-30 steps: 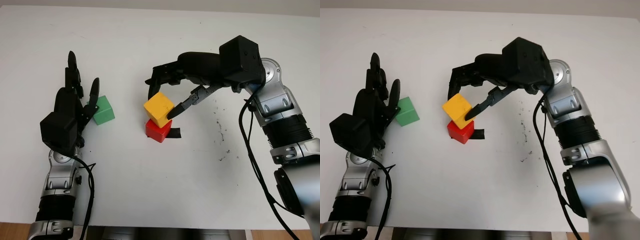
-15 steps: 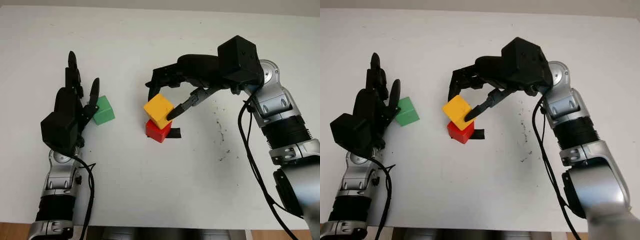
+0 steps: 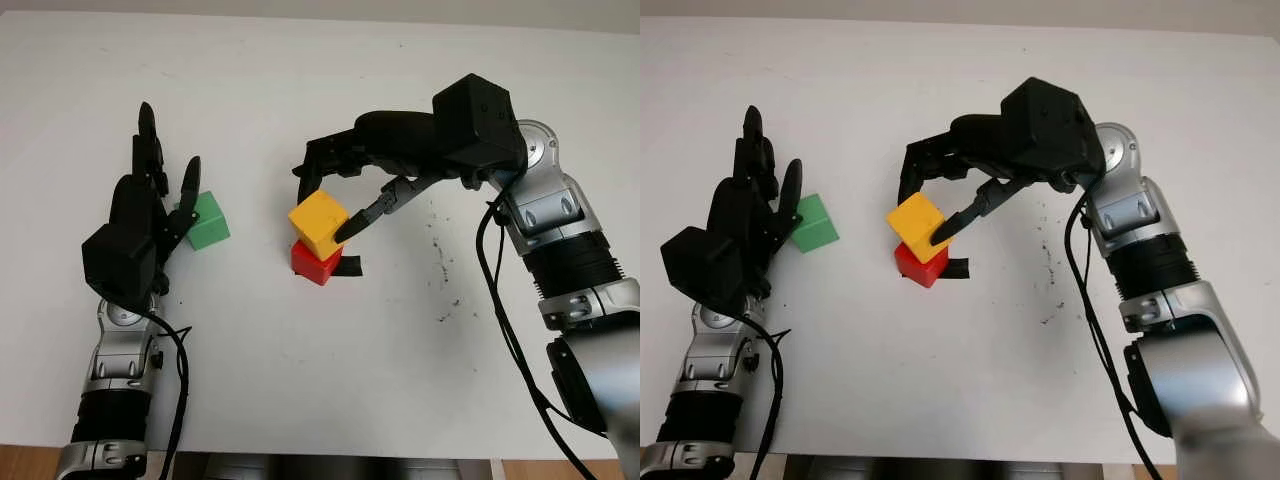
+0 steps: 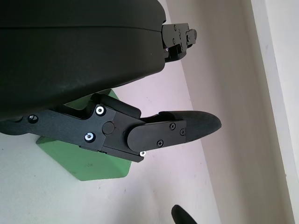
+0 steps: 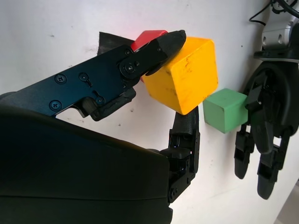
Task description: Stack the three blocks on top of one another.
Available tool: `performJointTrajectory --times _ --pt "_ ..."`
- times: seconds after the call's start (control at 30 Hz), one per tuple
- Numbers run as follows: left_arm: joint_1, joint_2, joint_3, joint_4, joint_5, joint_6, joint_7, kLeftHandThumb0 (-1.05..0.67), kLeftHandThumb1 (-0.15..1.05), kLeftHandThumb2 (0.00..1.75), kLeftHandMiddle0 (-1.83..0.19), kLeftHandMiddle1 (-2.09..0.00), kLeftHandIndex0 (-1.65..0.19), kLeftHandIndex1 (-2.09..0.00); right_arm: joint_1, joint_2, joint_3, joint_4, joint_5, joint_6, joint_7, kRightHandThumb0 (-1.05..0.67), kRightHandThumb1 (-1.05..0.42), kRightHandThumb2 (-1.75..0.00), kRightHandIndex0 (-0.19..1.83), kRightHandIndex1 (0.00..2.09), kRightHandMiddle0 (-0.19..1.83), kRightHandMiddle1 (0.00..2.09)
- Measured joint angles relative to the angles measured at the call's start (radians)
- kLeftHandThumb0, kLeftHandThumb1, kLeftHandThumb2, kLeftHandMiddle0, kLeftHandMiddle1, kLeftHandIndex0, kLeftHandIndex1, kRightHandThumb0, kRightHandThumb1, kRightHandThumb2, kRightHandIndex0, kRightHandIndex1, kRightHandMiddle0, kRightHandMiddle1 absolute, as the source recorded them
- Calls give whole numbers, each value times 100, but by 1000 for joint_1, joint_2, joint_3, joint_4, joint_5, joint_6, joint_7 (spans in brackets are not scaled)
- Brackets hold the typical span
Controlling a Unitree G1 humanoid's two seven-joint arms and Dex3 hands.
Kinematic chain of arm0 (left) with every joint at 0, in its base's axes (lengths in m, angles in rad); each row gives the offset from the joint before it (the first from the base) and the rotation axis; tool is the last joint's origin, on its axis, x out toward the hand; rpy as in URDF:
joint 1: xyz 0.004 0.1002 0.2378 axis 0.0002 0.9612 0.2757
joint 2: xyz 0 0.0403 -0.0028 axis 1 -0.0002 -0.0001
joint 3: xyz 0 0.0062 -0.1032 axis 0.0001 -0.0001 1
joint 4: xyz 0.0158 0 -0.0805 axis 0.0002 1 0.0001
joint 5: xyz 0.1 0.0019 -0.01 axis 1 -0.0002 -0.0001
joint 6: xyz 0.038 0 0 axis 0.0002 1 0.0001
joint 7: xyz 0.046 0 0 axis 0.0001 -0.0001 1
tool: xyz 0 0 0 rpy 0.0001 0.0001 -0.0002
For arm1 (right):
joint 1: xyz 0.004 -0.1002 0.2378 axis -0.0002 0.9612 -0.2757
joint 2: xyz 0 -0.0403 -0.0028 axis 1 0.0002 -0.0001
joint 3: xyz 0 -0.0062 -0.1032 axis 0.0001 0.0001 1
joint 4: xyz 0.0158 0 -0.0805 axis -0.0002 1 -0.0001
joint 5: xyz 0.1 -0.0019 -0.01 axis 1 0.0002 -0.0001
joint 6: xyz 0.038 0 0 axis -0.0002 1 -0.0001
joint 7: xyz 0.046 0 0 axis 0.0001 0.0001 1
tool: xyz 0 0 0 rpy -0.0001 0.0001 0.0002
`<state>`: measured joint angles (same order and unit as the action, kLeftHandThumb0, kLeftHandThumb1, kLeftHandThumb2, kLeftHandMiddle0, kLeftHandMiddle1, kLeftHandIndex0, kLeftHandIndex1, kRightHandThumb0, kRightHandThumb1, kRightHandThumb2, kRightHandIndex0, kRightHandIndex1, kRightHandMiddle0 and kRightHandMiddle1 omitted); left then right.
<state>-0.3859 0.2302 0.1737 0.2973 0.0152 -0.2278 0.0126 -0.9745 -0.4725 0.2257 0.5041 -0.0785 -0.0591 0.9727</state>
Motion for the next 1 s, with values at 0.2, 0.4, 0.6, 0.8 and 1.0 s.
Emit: performJointTrajectory --times 0.2,0.4,0.6,0.8,1.0 --pt "0 0 0 0 -1 0 -1 -65 105 52 15 -5 13 -5 1 0 1 2 -1 1 6 -51 -90 -5 23 5 44 156" --pt "0 0 1 0 -2 0 -1 -65 105 51 14 -6 12 -5 5 -4 1 0 -13 1 7 -54 -89 -5 24 5 44 157" --pt "0 0 1 0 -1 0 -1 -65 105 52 15 -5 13 -5 10 -9 2 -1 -32 -16 8 -55 -90 -6 23 5 43 155" --pt "0 0 1 0 -11 0 -11 -63 105 52 16 -5 14 -5 10 -16 3 -1 -43 -43 12 -61 -87 -5 18 3 23 140" --pt "0 0 1 0 -17 1 -12 -64 105 51 16 -5 14 -5 19 -39 16 -4 -76 -44 16 -71 -82 -5 -3 1 -7 73"
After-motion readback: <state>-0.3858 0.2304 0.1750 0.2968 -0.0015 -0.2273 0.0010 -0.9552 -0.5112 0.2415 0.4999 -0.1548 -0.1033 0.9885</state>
